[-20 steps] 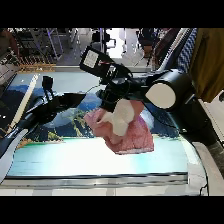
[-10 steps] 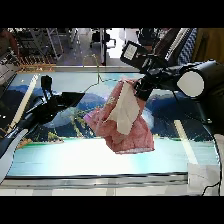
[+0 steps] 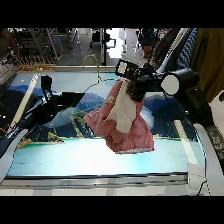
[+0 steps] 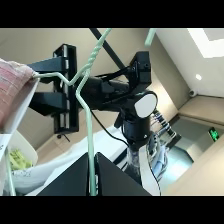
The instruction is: Fold the clothes and pants, and hang the long-sleeved shirts on hangers.
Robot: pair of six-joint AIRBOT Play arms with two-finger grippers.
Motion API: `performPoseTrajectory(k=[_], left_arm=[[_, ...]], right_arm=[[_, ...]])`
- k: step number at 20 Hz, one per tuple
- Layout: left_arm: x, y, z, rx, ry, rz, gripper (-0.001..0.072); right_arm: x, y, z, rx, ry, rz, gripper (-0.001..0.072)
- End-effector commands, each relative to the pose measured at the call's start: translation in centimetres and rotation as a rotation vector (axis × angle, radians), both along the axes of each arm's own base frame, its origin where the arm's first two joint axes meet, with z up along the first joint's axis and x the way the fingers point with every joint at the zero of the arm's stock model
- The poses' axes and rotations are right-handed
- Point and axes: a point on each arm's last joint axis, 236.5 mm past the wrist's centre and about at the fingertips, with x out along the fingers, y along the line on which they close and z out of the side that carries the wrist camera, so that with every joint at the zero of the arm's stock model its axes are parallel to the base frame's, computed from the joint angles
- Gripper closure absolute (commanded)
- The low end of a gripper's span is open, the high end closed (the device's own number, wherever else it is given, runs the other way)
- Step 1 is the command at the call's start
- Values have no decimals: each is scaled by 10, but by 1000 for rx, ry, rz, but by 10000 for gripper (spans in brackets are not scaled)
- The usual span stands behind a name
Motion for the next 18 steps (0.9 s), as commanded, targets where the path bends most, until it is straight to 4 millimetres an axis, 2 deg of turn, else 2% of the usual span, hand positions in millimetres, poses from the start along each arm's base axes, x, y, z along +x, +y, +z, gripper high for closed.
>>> performPoseTrajectory(k=[1,6,7,8,9,11,12,13,14,15,18], left_arm=[[-1,-1,1,-2,7,-8,690],[11,-5,-5,20,35,34,690],[11,-6,-5,20,36,35,690],[11,-6,-5,20,36,35,690],[11,-5,-5,20,36,36,690],[17,-5,-7,26,47,59,688],[25,-3,-7,26,53,91,584],[34,3,-5,16,59,136,345],[44,11,-4,13,49,186,184],[49,20,-3,29,27,217,130],[57,48,10,124,-47,263,126]], right_arm=[[2,37,1,92,-18,82,497],[-18,71,1,76,-25,171,498],[-19,73,1,78,-23,176,535],[-21,75,1,81,-16,182,656],[-22,76,0,84,-11,183,692],[-24,78,1,97,-4,185,690],[-24,78,0,105,3,177,691],[-25,78,-1,107,12,173,692],[-27,77,-5,98,29,176,693],[-30,74,-10,78,46,176,693],[-36,59,-27,-9,100,166,694]])
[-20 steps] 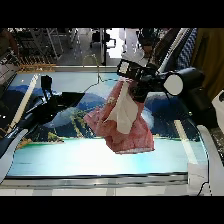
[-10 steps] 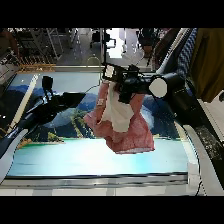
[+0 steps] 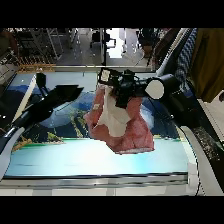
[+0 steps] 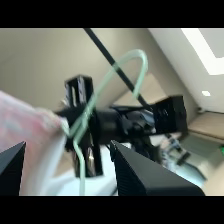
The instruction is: Fold the clothes and pants, and hang the long-sleeved shirts on hangers.
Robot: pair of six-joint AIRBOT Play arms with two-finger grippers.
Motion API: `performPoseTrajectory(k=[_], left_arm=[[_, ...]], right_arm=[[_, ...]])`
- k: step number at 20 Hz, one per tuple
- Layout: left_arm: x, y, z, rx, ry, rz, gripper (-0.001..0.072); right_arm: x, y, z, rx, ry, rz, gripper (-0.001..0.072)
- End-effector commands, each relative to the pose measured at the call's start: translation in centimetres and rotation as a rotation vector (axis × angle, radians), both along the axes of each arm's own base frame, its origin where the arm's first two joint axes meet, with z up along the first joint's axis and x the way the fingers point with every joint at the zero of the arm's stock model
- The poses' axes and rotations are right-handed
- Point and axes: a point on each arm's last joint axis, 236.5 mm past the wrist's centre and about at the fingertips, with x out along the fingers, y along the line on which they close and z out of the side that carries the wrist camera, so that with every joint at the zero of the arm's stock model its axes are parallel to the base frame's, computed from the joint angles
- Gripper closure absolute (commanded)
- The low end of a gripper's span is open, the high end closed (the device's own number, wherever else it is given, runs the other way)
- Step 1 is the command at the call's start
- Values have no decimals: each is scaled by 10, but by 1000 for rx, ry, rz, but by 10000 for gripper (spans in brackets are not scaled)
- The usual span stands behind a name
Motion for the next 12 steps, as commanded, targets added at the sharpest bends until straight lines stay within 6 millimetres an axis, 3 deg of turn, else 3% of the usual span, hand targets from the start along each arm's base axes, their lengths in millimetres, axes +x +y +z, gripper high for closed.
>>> performPoseTrajectory(k=[1,3,5,7,8,9,12], left_arm=[[13,30,11,147,-46,74,126],[30,54,4,355,65,156,130],[33,87,-15,552,284,244,131],[17,113,-34,672,485,300,130],[3,117,-42,724,542,284,131],[-12,114,-49,758,584,238,130],[-45,73,-62,750,665,44,130]], right_arm=[[-5,-18,-17,-100,41,-14,694],[-1,-24,-18,-105,46,-56,694],[16,-43,-12,-117,5,-166,694],[42,-68,5,-130,-105,-295,694],[52,-77,17,-135,-165,-340,694],[60,-84,30,-134,-222,-376,694],[69,-92,64,-97,-319,-423,694]])
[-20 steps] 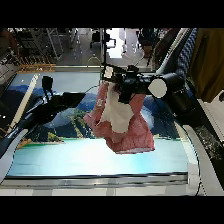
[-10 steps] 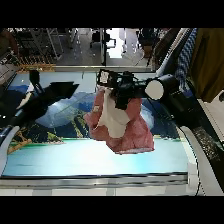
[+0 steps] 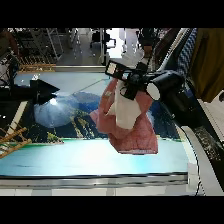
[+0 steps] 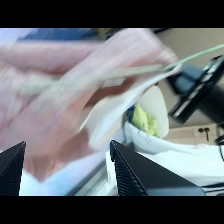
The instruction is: Fold the clothes and pants, and hang the long-sleeved shirts on hangers.
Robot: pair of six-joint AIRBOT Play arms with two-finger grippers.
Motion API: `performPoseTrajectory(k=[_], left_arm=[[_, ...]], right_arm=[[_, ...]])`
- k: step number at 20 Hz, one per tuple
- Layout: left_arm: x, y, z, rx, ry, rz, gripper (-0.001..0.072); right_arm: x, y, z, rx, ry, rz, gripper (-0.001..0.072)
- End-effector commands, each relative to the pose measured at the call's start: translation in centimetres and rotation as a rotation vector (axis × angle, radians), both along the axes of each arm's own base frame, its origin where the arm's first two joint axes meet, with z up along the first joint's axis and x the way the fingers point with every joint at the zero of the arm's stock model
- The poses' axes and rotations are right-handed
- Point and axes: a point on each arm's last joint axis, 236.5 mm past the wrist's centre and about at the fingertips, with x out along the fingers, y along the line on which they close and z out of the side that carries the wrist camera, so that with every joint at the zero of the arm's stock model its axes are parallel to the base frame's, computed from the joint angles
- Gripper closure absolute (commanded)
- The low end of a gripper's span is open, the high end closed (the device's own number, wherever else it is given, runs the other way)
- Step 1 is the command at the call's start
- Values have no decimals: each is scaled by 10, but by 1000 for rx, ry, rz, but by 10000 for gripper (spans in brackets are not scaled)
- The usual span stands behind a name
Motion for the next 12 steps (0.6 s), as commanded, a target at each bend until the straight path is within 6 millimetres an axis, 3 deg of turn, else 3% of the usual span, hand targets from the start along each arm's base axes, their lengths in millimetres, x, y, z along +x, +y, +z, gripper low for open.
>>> performPoseTrajectory(k=[1,3,5,8,10,12], left_arm=[[-33,-29,-27,15,219,-56,130],[-32,-72,-42,-25,268,-60,130],[-15,-109,-55,-58,302,18,130],[5,-168,-52,-230,353,57,130],[21,-193,-50,-350,395,98,130],[43,-203,-45,-431,386,141,130]], right_arm=[[15,-17,44,11,-150,-78,694],[14,-18,59,26,-179,-78,694],[13,-17,70,38,-198,-76,694],[6,-5,76,49,-207,-50,694],[1,6,76,49,-208,-26,694],[-4,18,76,52,-209,-3,694]])
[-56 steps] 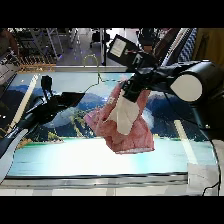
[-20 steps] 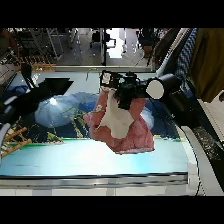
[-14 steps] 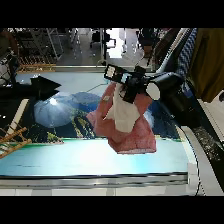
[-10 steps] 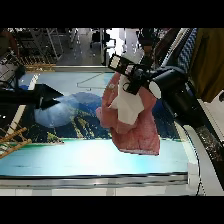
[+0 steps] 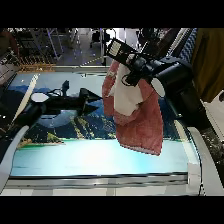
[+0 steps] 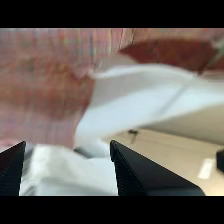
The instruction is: Fold the clothes and pants, and hang the long-sleeved shirts on hangers.
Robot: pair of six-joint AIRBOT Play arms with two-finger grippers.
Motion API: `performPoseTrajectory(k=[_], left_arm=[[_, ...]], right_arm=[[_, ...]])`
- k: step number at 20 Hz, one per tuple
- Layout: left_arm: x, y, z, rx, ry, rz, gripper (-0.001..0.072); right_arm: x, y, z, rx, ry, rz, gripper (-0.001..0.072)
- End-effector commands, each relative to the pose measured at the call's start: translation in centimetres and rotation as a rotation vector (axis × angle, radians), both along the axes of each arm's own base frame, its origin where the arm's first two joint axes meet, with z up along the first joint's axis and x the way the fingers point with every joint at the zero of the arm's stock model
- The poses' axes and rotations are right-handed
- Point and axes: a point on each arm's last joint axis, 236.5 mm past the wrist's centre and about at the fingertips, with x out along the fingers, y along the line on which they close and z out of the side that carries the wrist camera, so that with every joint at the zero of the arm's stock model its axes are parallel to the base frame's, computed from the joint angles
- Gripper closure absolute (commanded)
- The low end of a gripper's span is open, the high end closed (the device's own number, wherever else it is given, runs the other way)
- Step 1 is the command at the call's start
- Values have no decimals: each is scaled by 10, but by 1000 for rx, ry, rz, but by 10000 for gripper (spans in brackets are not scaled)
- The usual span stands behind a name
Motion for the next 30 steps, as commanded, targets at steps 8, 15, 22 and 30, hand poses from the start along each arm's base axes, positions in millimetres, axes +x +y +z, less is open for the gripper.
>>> performPoseTrajectory(k=[8,15,22,30], left_arm=[[60,-25,-51,-138,199,191,381],[56,-17,7,-232,26,146,263],[43,-21,20,-241,-7,94,263],[74,-16,-18,-195,35,213,264]], right_arm=[[-15,22,12,21,-19,50,693],[-23,15,19,26,-16,43,693],[-24,12,13,18,8,32,693],[-28,20,11,55,31,57,693]])
